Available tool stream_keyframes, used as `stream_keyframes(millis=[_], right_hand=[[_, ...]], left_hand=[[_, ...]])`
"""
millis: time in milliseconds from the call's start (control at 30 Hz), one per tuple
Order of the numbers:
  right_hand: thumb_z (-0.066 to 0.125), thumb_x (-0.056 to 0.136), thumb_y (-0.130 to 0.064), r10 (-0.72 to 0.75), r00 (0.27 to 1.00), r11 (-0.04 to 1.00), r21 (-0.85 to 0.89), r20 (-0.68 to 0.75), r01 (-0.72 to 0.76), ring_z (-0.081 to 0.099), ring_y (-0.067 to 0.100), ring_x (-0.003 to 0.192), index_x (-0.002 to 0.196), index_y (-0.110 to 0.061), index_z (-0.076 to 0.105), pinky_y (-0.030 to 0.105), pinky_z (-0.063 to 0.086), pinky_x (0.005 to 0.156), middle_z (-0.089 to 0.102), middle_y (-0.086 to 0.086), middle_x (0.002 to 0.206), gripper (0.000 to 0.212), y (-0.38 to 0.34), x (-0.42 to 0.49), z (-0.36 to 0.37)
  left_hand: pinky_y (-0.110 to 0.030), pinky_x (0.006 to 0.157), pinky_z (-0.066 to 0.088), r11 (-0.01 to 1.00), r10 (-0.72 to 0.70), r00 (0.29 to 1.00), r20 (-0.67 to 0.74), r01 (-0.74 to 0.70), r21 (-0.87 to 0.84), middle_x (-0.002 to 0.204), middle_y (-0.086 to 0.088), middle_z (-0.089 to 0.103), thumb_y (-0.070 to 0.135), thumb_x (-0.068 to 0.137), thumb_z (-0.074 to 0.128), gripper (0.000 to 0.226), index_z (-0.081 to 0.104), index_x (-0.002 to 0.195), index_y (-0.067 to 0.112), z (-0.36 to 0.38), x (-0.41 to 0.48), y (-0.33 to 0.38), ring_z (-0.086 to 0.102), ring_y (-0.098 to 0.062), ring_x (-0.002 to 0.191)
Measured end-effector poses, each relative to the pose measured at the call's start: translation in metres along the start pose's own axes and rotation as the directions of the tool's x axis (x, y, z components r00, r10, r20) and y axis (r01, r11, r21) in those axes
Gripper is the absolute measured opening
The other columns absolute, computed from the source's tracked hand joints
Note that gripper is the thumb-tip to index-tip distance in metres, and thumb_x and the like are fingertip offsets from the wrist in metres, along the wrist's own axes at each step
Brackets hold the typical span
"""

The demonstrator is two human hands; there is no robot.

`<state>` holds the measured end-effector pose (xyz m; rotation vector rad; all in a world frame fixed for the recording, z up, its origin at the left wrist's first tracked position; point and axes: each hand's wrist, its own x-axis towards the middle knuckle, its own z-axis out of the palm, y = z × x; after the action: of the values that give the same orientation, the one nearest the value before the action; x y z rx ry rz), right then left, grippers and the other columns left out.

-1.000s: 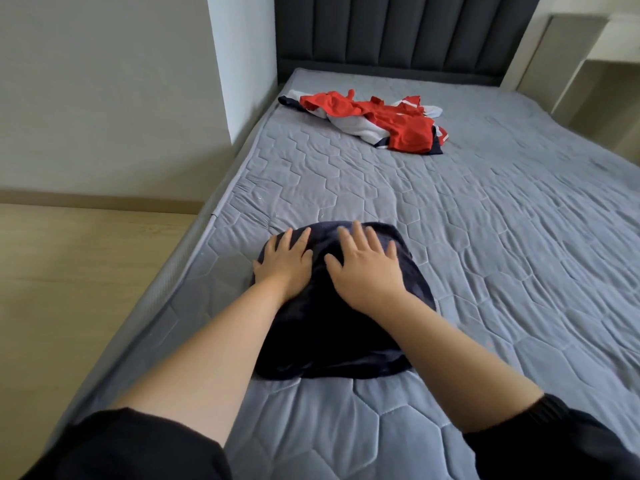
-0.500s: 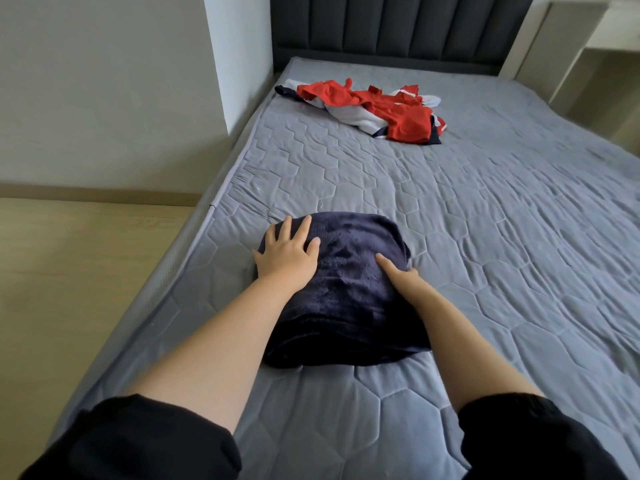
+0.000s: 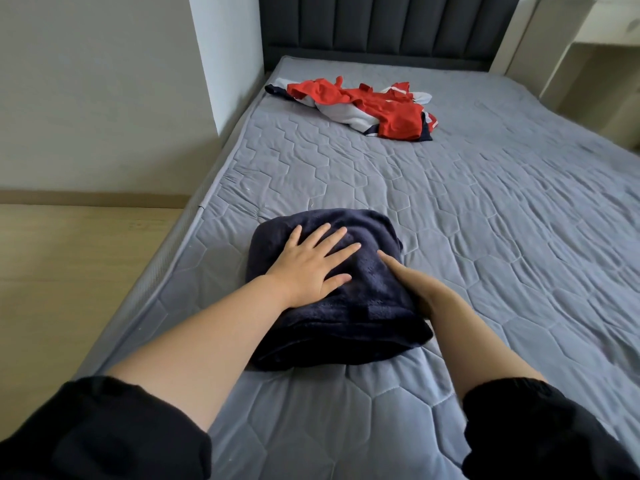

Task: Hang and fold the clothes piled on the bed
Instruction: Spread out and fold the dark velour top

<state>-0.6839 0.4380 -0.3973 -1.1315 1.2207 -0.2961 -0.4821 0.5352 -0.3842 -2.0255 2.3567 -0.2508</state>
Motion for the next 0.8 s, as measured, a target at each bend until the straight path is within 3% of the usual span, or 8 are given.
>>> stream_keyframes(millis=[100,233,367,467,533,633,733,800], right_hand=[[0.078,0.052,-0.065,0.006,0.995,0.993,0.115,0.102,-0.017,0.065,0.022,0.105,0.120,-0.010,0.059,0.034,0.047,0.094,0.069,0.011,0.114,0.089,-0.005,0.000,-0.001],[0.073,0.080,-0.032,-0.048,0.999,0.974,0.222,0.012,0.044,0.068,0.023,0.092,0.115,-0.003,0.064,0.036,0.051,0.085,0.072,0.014,0.100,0.047,-0.016,0.003,0.011],[0.076,0.073,-0.016,-0.107,0.990,0.969,0.216,-0.088,0.124,0.067,0.029,0.097,0.112,-0.004,0.068,0.043,0.049,0.096,0.070,0.016,0.106,0.042,-0.044,-0.002,0.018],[0.080,0.069,-0.011,-0.151,0.974,0.966,0.185,-0.169,0.182,0.071,0.023,0.080,0.101,-0.005,0.069,0.031,0.057,0.070,0.074,0.011,0.089,0.035,-0.078,-0.021,0.023],[0.081,0.068,-0.008,-0.191,0.963,0.964,0.149,-0.190,0.221,0.072,0.022,0.068,0.095,-0.004,0.066,0.027,0.055,0.056,0.074,0.009,0.076,0.031,-0.110,-0.041,0.027],[0.081,0.066,-0.009,-0.257,0.945,0.963,0.033,-0.202,0.269,0.072,0.026,0.071,0.098,-0.006,0.066,0.036,0.059,0.067,0.073,0.011,0.080,0.035,-0.173,-0.083,0.035],[0.083,0.065,-0.013,-0.362,0.911,0.925,-0.197,-0.196,0.325,0.069,0.024,0.076,0.098,-0.006,0.067,0.040,0.058,0.077,0.071,0.009,0.083,0.037,-0.244,-0.128,0.043],[0.083,0.065,-0.019,-0.446,0.880,0.847,-0.394,-0.161,0.357,0.067,0.023,0.079,0.096,-0.008,0.066,0.040,0.056,0.078,0.070,0.006,0.085,0.036,-0.293,-0.160,0.052]], left_hand=[[-0.060,0.114,0.002,1.000,-0.011,1.000,0.005,0.011,0.014,0.161,0.003,-0.008,0.063,0.084,-0.002,0.069,-0.007,0.149,0.042,-0.001,0.001,-0.002,-0.007,-0.022,0.148],[-0.061,0.113,0.003,0.999,0.014,1.000,-0.002,-0.015,-0.030,0.161,0.004,-0.008,0.062,0.086,0.001,0.066,-0.006,0.149,0.044,-0.011,0.010,-0.018,-0.008,-0.019,0.147],[-0.058,0.114,0.002,0.996,0.033,0.999,-0.014,-0.034,-0.087,0.161,0.005,-0.006,0.060,0.087,0.003,0.064,-0.004,0.149,0.043,-0.033,0.026,-0.034,-0.008,-0.016,0.147],[-0.056,0.115,0.004,0.992,-0.002,1.000,-0.029,-0.002,-0.124,0.161,0.003,-0.007,0.058,0.089,0.005,0.065,-0.004,0.151,0.038,-0.061,0.028,-0.043,-0.008,-0.015,0.147],[-0.052,0.117,0.002,0.990,-0.038,0.999,-0.024,0.035,-0.134,0.161,0.002,-0.010,0.056,0.091,0.008,0.065,-0.006,0.151,0.035,-0.090,0.025,-0.051,-0.010,-0.016,0.147],[-0.046,0.119,-0.001,0.995,-0.056,0.998,-0.027,0.054,-0.081,0.160,-0.001,-0.013,0.054,0.094,0.016,0.069,-0.011,0.151,0.027,-0.154,0.019,-0.067,-0.009,-0.018,0.147],[-0.043,0.118,0.001,0.999,-0.030,0.992,-0.119,0.026,-0.034,0.161,-0.005,-0.008,0.047,0.093,0.044,0.081,-0.004,0.153,0.020,-0.240,0.017,-0.090,-0.001,-0.021,0.148],[-0.045,0.118,0.006,1.000,-0.002,0.985,-0.171,0.004,0.013,0.161,-0.007,-0.002,0.039,0.085,0.058,0.090,0.002,0.153,0.018,-0.302,0.018,-0.109,0.004,-0.024,0.148]])
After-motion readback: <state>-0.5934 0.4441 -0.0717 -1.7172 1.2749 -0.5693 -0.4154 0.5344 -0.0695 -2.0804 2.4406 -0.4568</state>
